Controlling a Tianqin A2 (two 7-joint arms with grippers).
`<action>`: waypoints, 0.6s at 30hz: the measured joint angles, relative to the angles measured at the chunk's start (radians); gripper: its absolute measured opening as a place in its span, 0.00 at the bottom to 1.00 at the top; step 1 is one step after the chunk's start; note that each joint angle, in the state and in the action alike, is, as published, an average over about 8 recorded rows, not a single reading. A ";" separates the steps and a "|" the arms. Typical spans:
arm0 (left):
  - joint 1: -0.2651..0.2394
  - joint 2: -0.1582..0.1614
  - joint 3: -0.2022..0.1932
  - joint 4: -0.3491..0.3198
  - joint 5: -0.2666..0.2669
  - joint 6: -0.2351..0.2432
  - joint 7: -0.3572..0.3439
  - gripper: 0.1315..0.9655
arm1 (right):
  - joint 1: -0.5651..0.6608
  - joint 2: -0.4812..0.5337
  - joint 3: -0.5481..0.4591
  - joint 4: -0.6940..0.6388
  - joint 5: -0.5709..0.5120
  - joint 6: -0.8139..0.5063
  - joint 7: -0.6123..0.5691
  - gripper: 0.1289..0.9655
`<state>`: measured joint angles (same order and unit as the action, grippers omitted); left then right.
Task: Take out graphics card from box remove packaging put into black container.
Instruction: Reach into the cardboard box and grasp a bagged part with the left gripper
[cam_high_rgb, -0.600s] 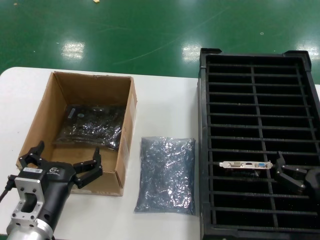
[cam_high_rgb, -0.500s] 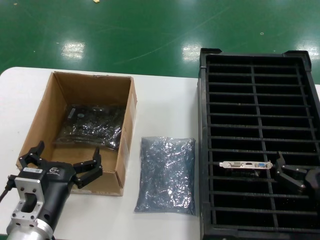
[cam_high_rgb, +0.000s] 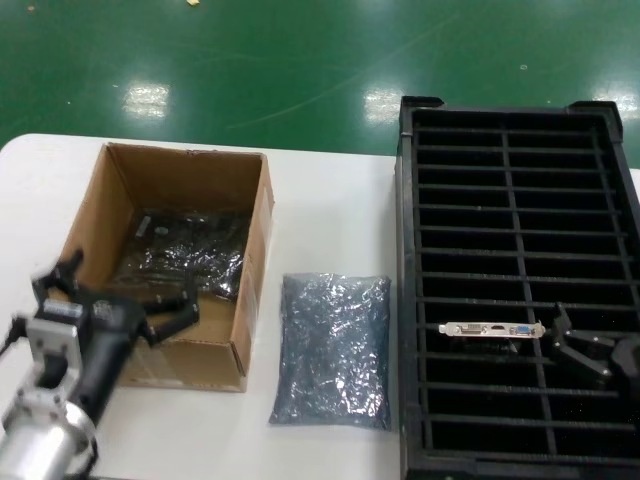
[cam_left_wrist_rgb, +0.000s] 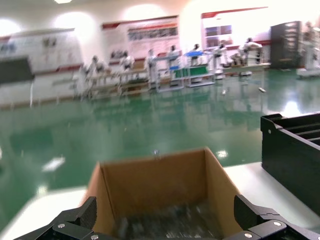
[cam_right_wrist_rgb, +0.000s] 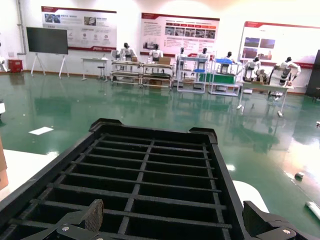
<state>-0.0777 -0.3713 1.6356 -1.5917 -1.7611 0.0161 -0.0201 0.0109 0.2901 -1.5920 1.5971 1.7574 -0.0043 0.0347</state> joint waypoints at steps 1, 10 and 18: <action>-0.018 -0.016 0.008 0.008 0.006 0.001 0.002 1.00 | 0.000 0.000 0.000 0.000 0.000 0.000 0.000 1.00; -0.315 -0.158 0.113 0.221 0.195 0.133 0.048 1.00 | 0.000 0.000 0.000 0.000 0.000 0.000 0.000 1.00; -0.660 -0.178 0.267 0.589 0.339 0.373 0.219 1.00 | 0.000 0.000 0.000 0.000 0.000 0.000 0.000 1.00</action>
<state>-0.7380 -0.5497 1.9022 -1.0030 -1.4225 0.3894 0.1990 0.0109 0.2902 -1.5920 1.5971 1.7574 -0.0043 0.0347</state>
